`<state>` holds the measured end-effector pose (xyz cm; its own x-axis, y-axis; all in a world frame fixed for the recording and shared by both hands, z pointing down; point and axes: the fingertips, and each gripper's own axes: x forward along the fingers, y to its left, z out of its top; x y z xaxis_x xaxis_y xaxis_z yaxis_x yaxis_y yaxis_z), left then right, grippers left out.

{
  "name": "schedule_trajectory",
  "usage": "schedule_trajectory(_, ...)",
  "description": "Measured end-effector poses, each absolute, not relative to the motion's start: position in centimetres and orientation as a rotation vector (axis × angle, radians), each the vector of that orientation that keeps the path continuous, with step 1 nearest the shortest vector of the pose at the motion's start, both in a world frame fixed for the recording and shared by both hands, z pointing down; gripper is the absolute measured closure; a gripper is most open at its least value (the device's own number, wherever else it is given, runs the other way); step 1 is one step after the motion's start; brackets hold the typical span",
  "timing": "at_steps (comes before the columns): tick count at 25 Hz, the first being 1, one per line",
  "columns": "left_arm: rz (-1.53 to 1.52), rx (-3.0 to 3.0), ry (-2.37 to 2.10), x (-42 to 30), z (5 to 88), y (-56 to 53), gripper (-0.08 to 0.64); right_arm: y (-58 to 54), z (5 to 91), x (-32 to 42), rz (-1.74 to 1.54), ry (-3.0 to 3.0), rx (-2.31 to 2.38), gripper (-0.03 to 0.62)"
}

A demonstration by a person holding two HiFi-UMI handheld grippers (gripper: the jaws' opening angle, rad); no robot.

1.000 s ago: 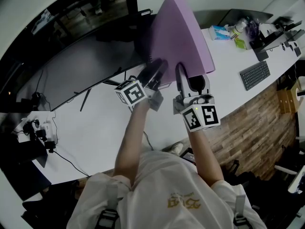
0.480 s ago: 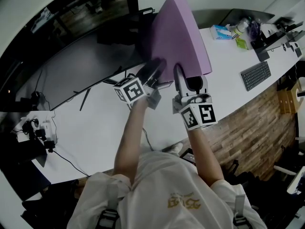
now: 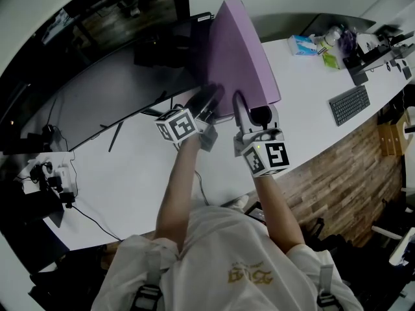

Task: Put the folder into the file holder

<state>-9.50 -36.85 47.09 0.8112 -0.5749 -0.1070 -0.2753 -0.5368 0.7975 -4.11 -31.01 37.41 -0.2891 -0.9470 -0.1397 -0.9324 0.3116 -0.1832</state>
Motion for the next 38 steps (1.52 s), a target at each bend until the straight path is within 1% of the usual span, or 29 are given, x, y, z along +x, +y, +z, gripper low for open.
schedule_trajectory(11,-0.406,2.100,-0.654,-10.1,50.6,-38.0,0.405,-32.8,40.6,-4.9,-0.161,2.397,-1.767,0.405)
schedule_trajectory(18,-0.351,2.075,-0.669,-10.5,52.6,-38.4,0.421,-34.0,42.8,-5.8,-0.226,2.413,-1.811,0.405)
schedule_trajectory(24,-0.329,2.063,-0.698,-11.0,53.9,-38.9,0.468,-34.8,44.5,-7.0,-0.231,2.467,-1.843,0.400)
schedule_trajectory(27,-0.331,2.057,-0.701,-11.2,54.0,-39.2,0.466,-34.6,44.9,-7.4,-0.213,2.461,-1.860,0.396)
schedule_trajectory(36,-0.397,1.972,-0.689,-12.2,54.9,-39.3,0.412,-34.7,45.2,-8.2,-0.196,2.484,-1.814,0.374)
schedule_trajectory(38,-0.448,1.944,-0.680,-12.6,54.6,-39.4,0.371,-34.7,45.5,-8.1,-0.220,2.499,-1.824,0.368)
